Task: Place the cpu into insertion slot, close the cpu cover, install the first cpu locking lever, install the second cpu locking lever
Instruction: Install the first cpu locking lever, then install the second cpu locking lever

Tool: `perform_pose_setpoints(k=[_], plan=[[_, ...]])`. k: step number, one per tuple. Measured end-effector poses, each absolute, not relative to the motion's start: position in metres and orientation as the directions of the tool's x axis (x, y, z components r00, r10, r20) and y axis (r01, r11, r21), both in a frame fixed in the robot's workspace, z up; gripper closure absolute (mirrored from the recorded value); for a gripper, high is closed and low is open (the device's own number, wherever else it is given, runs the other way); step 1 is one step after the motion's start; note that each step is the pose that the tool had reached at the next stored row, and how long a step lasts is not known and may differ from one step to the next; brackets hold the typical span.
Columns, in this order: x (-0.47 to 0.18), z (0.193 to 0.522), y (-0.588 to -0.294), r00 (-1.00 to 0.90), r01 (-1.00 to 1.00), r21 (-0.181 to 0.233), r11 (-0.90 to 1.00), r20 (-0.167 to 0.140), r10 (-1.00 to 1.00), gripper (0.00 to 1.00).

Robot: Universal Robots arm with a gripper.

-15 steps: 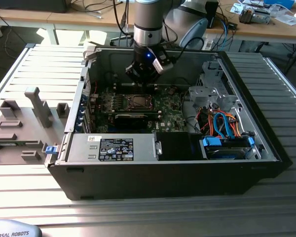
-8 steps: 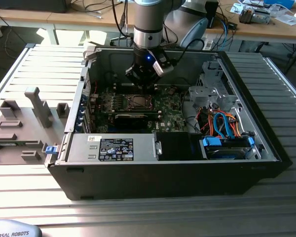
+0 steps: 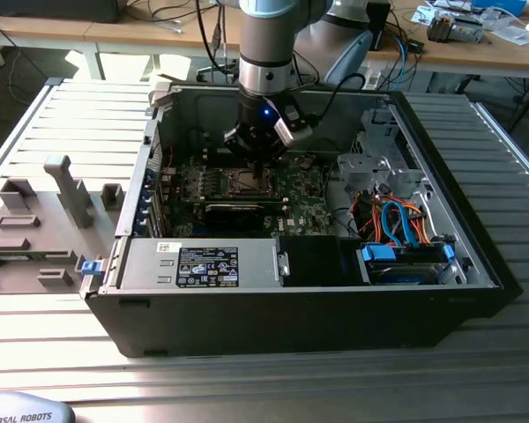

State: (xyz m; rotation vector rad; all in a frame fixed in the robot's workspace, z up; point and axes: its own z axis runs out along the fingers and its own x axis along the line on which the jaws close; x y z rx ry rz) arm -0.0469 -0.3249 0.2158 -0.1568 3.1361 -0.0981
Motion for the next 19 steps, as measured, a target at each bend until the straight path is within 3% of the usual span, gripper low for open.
perform_pose_setpoints(k=[6, 19], plan=[[-0.047, 0.247, -0.325, -0.995, -0.099, -0.074, 0.992, 0.004, -0.099, 0.89], [-0.047, 0.249, -0.327, -0.995, -0.099, -0.072, 0.992, 0.004, -0.099, 0.89]])
